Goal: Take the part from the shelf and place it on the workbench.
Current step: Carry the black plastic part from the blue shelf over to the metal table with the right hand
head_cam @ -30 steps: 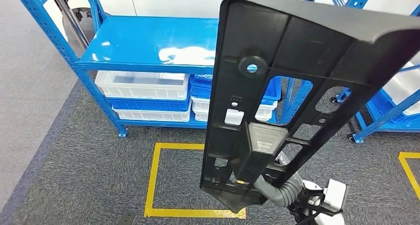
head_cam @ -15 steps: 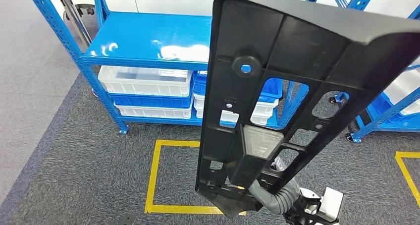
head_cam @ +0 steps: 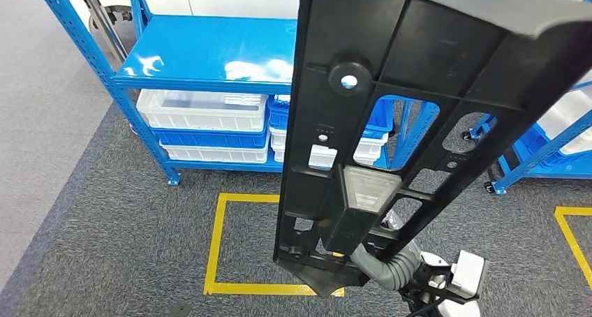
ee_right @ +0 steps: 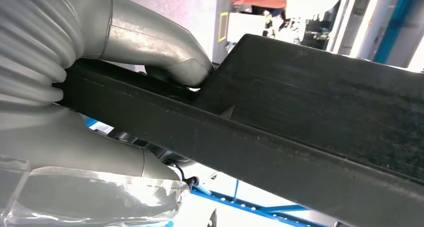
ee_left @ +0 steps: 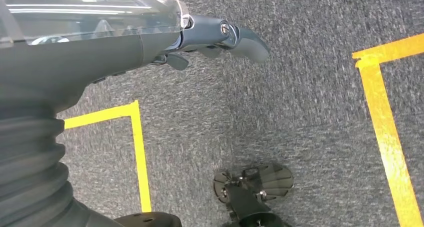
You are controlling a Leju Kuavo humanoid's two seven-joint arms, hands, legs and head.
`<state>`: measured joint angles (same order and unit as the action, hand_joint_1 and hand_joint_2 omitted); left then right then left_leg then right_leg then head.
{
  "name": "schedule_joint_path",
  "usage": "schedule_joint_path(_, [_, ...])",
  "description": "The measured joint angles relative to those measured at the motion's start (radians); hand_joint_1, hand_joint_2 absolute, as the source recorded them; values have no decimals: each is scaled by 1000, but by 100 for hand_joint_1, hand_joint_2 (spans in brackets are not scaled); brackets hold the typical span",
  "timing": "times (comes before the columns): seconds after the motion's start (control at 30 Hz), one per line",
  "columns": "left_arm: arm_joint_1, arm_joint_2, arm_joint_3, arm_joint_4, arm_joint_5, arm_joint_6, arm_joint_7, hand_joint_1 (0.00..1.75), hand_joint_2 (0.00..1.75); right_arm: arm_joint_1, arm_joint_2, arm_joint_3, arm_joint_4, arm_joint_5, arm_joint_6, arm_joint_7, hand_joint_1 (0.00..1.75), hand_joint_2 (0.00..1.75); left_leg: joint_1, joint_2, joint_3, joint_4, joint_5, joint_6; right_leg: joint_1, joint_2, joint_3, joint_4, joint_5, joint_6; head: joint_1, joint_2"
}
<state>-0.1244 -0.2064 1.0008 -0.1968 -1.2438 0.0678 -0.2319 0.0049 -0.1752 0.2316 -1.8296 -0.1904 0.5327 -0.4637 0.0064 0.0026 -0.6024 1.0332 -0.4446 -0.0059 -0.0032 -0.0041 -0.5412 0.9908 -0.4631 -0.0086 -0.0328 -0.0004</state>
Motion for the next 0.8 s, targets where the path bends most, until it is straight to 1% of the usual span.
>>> schedule_joint_path(0.03, [0,0,0,0,1,1,-1,0,175,-5,0,0,3,-2,2,0,173,175,0,-1,-14,34,-26,-4,-3,-2,-1,-7,7,-5,0,0])
schedule_joint_path(0.07, [-1,0,0,0,3,2,-3,0,175,-8,0,0,6,-5,3,-1,173,175,2,-1,-37,89,-62,-7,-3,-3,-3,-9,11,-7,0,0])
schedule_joint_path(0.1, [0,0,0,0,4,3,-4,0,175,-11,0,0,10,-7,4,-1,173,175,2,-1,-61,155,-98,-10,-3,-4,-6,-8,13,-10,0,0])
schedule_joint_path(0.13, [0,1,0,0,6,3,-5,0,175,-13,0,0,15,-8,4,-1,173,175,3,-1,-82,214,-124,-12,-2,-5,-10,-6,14,-10,0,0])
schedule_joint_path(0.17, [1,1,0,0,6,4,-6,0,175,-14,0,0,19,-9,5,-1,173,175,4,-1,-91,249,-133,-15,-2,-5,-13,-3,15,-10,0,0])
schedule_joint_path(0.2, [1,2,1,0,7,4,-6,0,175,-17,0,0,24,-10,5,-2,173,175,4,-1,-83,245,-123,-15,-1,-6,-16,1,15,-10,0,0])
schedule_joint_path(0.23, [1,2,1,0,8,4,-7,0,175,-20,1,0,29,-11,6,-2,173,175,4,-1,-57,204,-97,-15,-2,-5,-19,5,15,-9,0,0])
schedule_joint_path(0.27, [1,3,1,0,8,4,-7,0,175,-23,1,0,32,-12,6,-3,173,175,5,-1,-20,137,-67,-13,-2,-5,-21,10,13,-7,0,0])
schedule_joint_path(0.3, [1,3,1,0,9,4,-8,0,175,-27,1,0,35,-13,7,-4,173,175,3,-1,15,71,-45,-9,1,-5,-25,16,12,-4,0,0])
schedule_joint_path(0.33, [0,3,1,0,10,4,-8,0,175,-31,1,0,38,-13,7,-5,173,175,3,-1,39,22,-32,-5,3,-4,-29,21,12,0,0,0])
schedule_joint_path(0.37, [1,4,2,0,12,5,-8,0,175,-35,2,0,40,-13,7,-6,173,175,2,-2,50,-4,-28,1,4,-4,-33,24,13,6,0,0])
schedule_joint_path(0.4, [2,4,3,0,13,5,-8,0,175,-40,2,1,43,-14,8,-6,173,175,1,-3,50,-10,-29,6,6,-3,-38,26,16,11,0,0])
schedule_joint_path(0.47, [6,4,6,0,16,5,-7,0,175,-47,2,2,50,-14,10,-7,173,175,2,-3,44,-15,-21,19,4,-3,-44,29,17,21,0,0])
schedule_joint_path(0.5, [7,4,8,0,17,5,-7,0,175,-50,2,2,54,-14,12,-7,173,175,3,-3,42,-17,-16,25,3,-2,-50,41,6,27,0,0])
schedule_joint_path(0.53, [7,4,9,0,17,5,-6,0,175,-55,2,2,58,-15,14,-8,173,175,5,-3,40,-20,-12,31,1,-2,-64,73,-17,33,0,0])
schedule_joint_path(0.57, [7,4,9,0,17,5,-6,0,175,-58,2,2,62,-16,16,-9,173,175,5,-2,37,-21,-8,35,-2,-1,-86,126,-51,38,0,0])
schedule_joint_path(0.6, [7,4,9,0,18,5,-6,0,175,-60,2,2,67,-17,18,-9,173,175,5,-2,33,-21,-5,38,-3,-1,-113,192,-88,43,0,0])
schedule_joint_path(0.63, [8,4,10,0,18,5,-7,0,175,-61,2,2,71,-19,20,-10,173,175,4,-2,29,-20,-3,39,-5,0,-140,257,-117,46,0,0])
schedule_joint_path(0.67, [9,5,10,0,19,5,-9,0,175,-61,2,3,76,-21,21,-10,173,175,4,-2,25,-19,-2,39,-6,0,-156,300,-129,48,0,0])
schedule_joint_path(0.7, [9,5,10,0,20,5,-10,0,175,-61,2,3,79,-23,22,-11,173,175,4,-2,22,-18,-1,39,-7,0,-155,306,-122,48,0,0])
schedule_joint_path(0.73, [9,5,11,0,20,5,-12,0,175,-62,2,3,83,-24,22,-11,173,175,3,-3,21,-17,0,39,-7,0,-134,272,-97,45,0,0])
schedule_joint_path(0.77, [8,5,11,0,21,5,-14,0,175,-63,2,3,85,-25,22,-11,173,175,3,-3,21,-17,1,38,-6,0,-98,205,-62,40,0,0])
schedule_joint_path(0.8, [8,4,11,0,21,6,-15,0,175,-65,2,3,86,-25,22,-12,173,175,2,-4,21,-16,2,36,-4,0,-60,134,-35,33,0,0])
